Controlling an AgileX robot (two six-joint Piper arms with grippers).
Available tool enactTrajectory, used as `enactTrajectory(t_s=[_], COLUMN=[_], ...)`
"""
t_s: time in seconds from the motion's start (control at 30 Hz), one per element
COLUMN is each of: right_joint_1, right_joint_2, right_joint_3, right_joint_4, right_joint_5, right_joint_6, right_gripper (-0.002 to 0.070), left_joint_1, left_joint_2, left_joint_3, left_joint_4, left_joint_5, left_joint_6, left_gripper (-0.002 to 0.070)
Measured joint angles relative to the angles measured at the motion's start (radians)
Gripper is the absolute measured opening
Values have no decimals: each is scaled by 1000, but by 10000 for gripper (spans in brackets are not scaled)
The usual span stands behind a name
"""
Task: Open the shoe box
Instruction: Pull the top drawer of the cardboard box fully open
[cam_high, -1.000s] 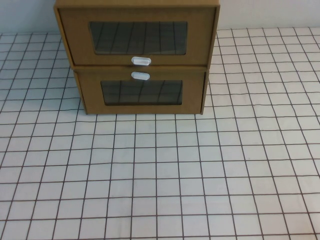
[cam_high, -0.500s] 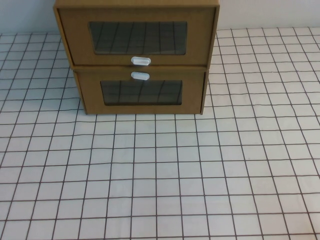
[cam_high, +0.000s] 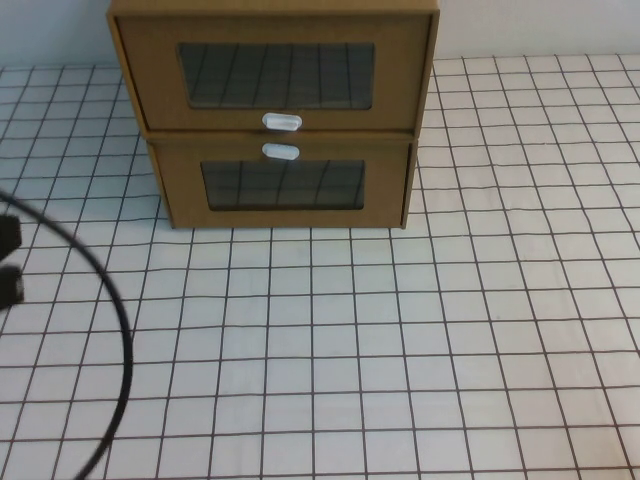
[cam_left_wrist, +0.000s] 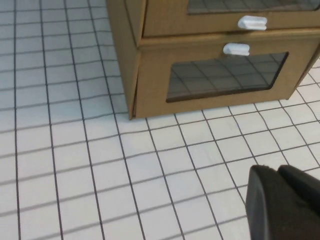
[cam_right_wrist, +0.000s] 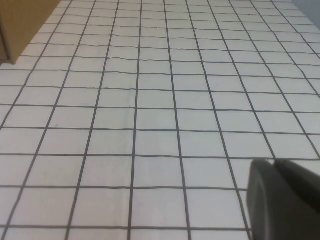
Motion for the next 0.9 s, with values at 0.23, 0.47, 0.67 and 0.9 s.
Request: enactTrajectory(t_s=[0.23, 0.47, 0.67, 0.9], right_joint_1=[0, 0, 0, 0], right_joint_2=[0, 0, 0, 0], right_joint_3=[0, 0, 0, 0], right_joint_4=[0, 0, 0, 0], right_joint_5=[0, 0, 0, 0], right_joint_6=[0, 0, 0, 0], right_gripper=[-13, -13, -13, -13], left_joint_1=[0, 0, 0, 0], left_joint_2=[351, 652, 857, 1022], left_joint_3=[-396, -781, -984, -1061], left_joint_4=[-123, -242, -326, -445], left_joint_5=[51, 113, 151, 145], left_joint_6=[229, 355, 404, 500], left_gripper=[-2, -2, -2, -2])
